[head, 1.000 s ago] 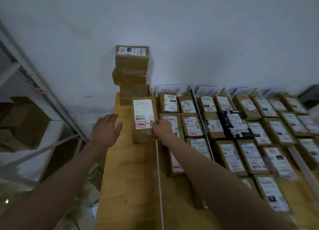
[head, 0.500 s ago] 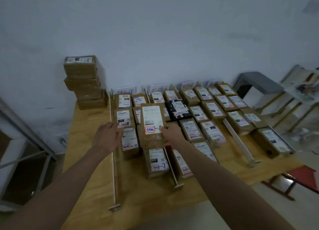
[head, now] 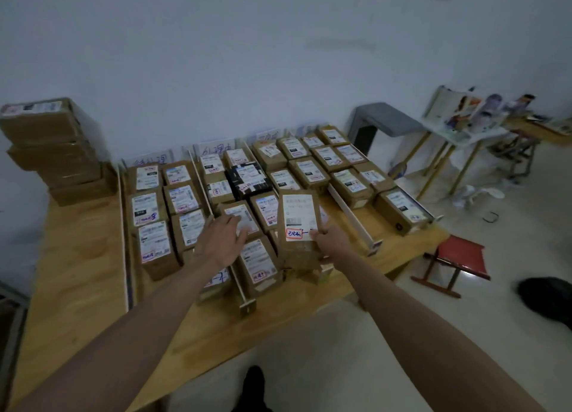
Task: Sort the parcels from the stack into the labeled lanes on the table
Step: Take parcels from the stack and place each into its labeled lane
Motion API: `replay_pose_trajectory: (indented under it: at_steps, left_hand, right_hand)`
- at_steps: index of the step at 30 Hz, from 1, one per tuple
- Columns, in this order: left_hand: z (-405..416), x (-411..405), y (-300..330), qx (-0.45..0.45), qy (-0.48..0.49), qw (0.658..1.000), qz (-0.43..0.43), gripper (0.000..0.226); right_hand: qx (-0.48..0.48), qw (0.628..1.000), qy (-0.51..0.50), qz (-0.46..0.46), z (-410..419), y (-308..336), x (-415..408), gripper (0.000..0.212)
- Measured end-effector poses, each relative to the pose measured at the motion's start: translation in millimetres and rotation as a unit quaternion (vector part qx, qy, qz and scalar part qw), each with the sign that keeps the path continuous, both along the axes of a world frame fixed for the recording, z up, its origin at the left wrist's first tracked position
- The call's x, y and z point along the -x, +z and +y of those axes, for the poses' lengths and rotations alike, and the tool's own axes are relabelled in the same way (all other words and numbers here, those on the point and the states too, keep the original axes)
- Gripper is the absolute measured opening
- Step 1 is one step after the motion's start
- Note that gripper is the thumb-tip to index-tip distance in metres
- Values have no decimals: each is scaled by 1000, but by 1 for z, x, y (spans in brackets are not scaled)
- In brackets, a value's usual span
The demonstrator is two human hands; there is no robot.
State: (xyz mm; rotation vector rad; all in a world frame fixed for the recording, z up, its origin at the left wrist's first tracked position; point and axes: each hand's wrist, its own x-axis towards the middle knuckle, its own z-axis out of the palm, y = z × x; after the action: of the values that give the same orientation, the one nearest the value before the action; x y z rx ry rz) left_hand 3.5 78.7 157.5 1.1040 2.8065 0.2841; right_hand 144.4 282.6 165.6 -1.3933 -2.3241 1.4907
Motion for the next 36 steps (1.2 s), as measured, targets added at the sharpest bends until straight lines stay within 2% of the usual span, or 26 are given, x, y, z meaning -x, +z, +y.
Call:
replay_pose_trajectory:
  at_steps: [4, 8, 14, 19, 28, 36]
  left_hand:
    - [48, 2, -11, 5, -22, 1000, 5, 54]
    - [102, 10, -27, -19, -43, 999, -11, 53]
    - [176, 26, -50, -37, -34, 998, -29, 51]
    - [218, 30, -63, -32, -31, 998, -46, 50]
    - [253, 34, -79, -16, 5, 997, -78, 51]
    - [284, 38, -99, 27, 85, 994, -70, 51]
  right_hand:
    - [29, 999, -35, -26, 45, -7, -13, 34]
    - [-6, 999, -28, -45, 95, -17, -16, 29]
    - [-42, 995, -16, -85, 177, -17, -6, 31]
    - [-36, 994, -3, -100, 225, -19, 1, 29]
    - [-38, 992, 73, -93, 268, -39, 36, 25]
    - [-31, 980, 169, -101, 313, -63, 82, 29]
